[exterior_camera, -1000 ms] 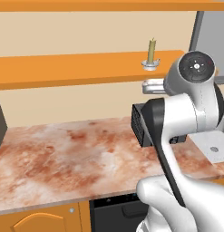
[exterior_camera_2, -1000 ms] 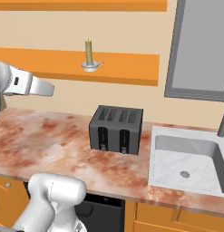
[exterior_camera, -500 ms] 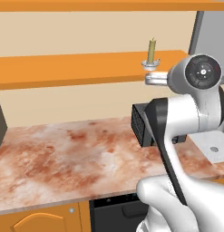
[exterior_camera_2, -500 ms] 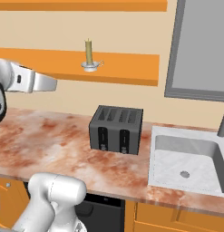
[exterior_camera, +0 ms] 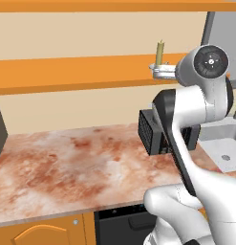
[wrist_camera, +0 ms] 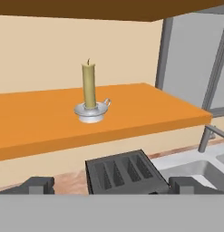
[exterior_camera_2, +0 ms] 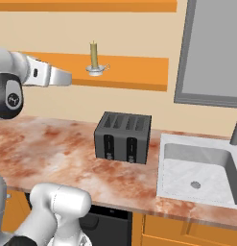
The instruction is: Get the candle and the beer from the cabinet and move them to the dining counter.
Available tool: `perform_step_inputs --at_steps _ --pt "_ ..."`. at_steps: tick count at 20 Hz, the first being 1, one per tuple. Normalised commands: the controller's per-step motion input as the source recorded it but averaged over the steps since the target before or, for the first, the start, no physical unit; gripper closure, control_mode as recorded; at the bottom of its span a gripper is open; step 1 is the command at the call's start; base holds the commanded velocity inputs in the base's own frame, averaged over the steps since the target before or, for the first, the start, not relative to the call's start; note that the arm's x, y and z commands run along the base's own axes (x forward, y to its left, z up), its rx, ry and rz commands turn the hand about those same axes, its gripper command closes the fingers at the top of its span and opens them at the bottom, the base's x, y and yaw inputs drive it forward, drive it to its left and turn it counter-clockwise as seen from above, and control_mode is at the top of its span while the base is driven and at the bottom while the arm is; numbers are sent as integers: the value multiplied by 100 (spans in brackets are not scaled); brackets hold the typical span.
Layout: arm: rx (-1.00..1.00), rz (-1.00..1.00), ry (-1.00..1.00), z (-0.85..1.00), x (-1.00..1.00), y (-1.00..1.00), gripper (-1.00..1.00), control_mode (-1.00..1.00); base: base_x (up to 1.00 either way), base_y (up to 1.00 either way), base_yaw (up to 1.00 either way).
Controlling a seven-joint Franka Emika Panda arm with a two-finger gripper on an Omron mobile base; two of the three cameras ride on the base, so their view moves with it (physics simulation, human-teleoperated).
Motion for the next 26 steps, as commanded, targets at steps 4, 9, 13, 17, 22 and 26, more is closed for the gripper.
perform_step_inputs --at_steps 4,9,13,17,22,26 --pt "0 0 4 4 49 -11 -100 -100 0 0 0" --pt "0 8 0 0 50 -21 -100 -100 0 0 0" --pt "0 14 0 0 53 -22 -100 -100 0 0 0" --pt "0 11 1 2 59 -14 -100 -100 0 0 0" --pt "0 9 3 0 51 -9 -100 -100 0 0 0" --pt "0 8 1 -1 47 -9 -100 -100 0 0 0"
